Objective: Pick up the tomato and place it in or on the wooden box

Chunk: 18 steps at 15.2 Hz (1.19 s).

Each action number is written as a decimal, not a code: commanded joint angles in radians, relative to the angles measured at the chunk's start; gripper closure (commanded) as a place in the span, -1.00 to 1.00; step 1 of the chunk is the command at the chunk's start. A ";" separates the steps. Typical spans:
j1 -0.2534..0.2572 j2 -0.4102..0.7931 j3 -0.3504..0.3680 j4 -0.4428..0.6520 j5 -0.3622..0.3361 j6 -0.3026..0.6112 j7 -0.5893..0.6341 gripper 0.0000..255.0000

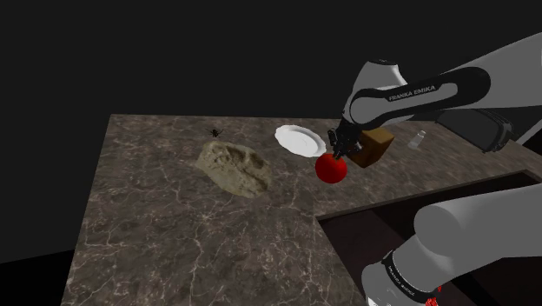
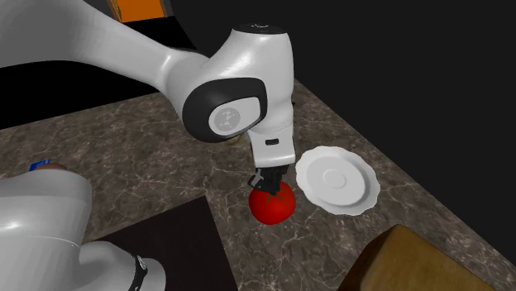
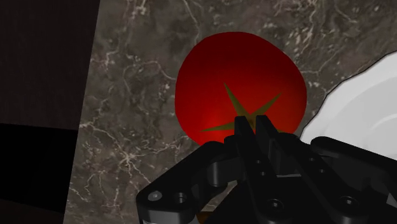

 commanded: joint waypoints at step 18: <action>0.015 -0.126 -0.036 0.157 0.023 -0.281 -0.051 1.00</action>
